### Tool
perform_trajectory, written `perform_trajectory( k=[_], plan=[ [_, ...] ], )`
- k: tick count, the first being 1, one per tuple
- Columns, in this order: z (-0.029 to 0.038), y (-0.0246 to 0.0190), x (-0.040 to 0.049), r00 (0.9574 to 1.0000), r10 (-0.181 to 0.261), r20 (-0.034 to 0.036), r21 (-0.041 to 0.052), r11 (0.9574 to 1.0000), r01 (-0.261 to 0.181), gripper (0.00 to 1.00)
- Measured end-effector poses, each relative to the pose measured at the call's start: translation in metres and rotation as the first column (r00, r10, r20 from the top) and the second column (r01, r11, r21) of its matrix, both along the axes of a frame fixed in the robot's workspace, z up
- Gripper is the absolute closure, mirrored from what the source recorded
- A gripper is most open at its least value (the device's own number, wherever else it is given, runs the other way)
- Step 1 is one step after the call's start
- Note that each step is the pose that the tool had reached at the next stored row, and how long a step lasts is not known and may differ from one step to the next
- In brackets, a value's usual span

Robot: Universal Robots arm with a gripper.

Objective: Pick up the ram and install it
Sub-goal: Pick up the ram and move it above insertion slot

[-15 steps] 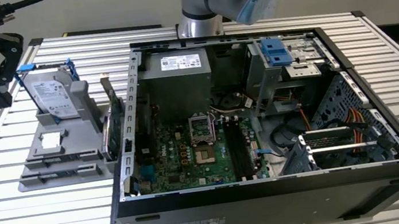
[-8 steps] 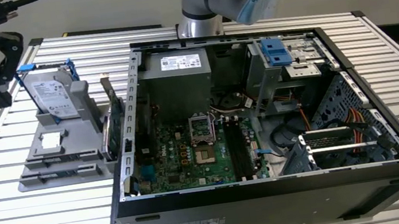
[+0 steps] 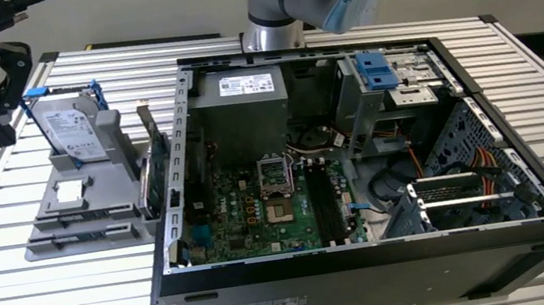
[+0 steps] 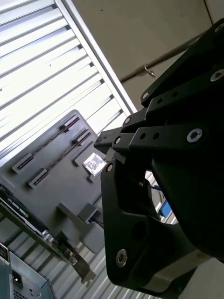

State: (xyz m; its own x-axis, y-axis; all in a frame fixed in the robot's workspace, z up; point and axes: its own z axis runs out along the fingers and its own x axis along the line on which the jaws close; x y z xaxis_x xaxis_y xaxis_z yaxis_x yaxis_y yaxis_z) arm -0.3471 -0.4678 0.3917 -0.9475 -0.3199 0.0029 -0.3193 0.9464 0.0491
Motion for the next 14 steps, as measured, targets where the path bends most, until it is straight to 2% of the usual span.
perform_trajectory(
  k=[8,14],
  plan=[
    [0.0,0.0,0.0,0.9999,0.014,0.0,-0.0003,0.9999,-0.014,1.0],
    [0.0,0.0001,0.0,0.9989,0.046,0.0,-0.0004,0.9989,-0.046,1.0]
  ],
)
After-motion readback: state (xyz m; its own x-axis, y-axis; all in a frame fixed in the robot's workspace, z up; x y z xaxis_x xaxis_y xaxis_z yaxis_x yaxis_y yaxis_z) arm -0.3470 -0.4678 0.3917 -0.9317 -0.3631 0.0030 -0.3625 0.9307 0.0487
